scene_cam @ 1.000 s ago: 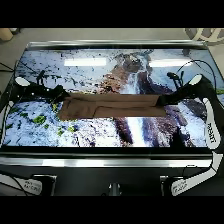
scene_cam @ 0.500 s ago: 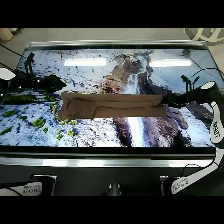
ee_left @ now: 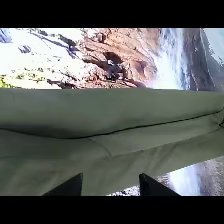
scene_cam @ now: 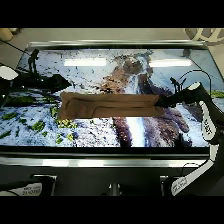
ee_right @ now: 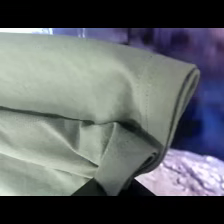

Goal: Fold the shirts.

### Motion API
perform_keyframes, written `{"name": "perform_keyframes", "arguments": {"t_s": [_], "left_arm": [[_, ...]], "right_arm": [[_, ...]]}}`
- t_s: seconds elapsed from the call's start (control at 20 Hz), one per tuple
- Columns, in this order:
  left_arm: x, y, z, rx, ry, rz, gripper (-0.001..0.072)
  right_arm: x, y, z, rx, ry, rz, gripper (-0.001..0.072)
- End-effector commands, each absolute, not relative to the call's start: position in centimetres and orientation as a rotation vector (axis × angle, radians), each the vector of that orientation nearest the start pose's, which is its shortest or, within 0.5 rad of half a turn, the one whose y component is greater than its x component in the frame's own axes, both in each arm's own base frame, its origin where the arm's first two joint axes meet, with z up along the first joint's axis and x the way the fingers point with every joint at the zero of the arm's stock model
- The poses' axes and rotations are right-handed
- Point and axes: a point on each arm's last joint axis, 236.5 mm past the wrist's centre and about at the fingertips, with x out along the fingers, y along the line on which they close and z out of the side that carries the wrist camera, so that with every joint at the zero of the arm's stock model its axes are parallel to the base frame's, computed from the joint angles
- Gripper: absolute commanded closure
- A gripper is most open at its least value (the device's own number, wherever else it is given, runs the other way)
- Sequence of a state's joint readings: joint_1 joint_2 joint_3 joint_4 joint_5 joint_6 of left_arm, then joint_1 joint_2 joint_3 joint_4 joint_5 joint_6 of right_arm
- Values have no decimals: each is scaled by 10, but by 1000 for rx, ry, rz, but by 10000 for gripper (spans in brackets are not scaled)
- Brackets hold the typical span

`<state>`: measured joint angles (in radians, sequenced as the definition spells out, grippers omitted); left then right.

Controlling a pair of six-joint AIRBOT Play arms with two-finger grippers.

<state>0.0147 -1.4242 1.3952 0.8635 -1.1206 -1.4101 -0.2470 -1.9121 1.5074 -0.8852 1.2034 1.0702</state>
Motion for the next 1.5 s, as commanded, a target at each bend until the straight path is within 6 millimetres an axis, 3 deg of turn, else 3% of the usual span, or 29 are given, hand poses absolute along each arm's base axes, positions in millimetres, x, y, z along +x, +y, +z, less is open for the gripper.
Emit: {"name": "perform_keyframes", "arguments": {"t_s": [0.0, 0.05, 0.1, 0.3, 0.5, 0.65, 0.75, 0.85, 0.95, 1.05, 1.15, 1.2, 1.35, 1.45], "left_arm": [[452, -145, 61, -511, 1122, -467, 404], [450, -158, 49, -503, 1154, -485, 637], [449, -175, 40, -498, 1169, -507, 681], [468, -265, 3, -542, 1120, -562, 682], [458, -364, -14, -753, 1192, -681, 682], [447, -403, -38, -746, 1244, -725, 682], [438, -430, -43, -845, 1285, -751, 683], [428, -456, -43, -939, 1316, -777, 683], [425, -471, -40, -948, 1295, -824, 683], [438, -462, -30, -952, 1250, -827, 685], [468, -429, -6, -931, 1161, -811, 686], [486, -403, 14, -904, 1096, -796, 687], [535, -301, 86, -766, 881, -705, 687], [547, -222, 144, -677, 749, -630, 687]], "right_arm": [[487, 34, -71, 429, 1227, 522, 693], [487, 35, -53, 400, 1196, 540, 694], [487, 36, -35, 376, 1169, 550, 694], [471, 52, 51, 285, 1051, 606, 695], [442, 94, 120, 205, 967, 685, 695], [427, 122, 182, 225, 828, 736, 694], [415, 136, 219, 281, 750, 780, 694], [403, 142, 237, 287, 719, 803, 694], [398, 142, 240, 281, 721, 807, 694], [403, 138, 234, 281, 732, 782, 694], [415, 143, 226, 294, 731, 776, 694], [423, 154, 220, 302, 731, 785, 694], [445, 222, 196, 359, 728, 861, 694], [455, 286, 181, 442, 703, 933, 694]]}}
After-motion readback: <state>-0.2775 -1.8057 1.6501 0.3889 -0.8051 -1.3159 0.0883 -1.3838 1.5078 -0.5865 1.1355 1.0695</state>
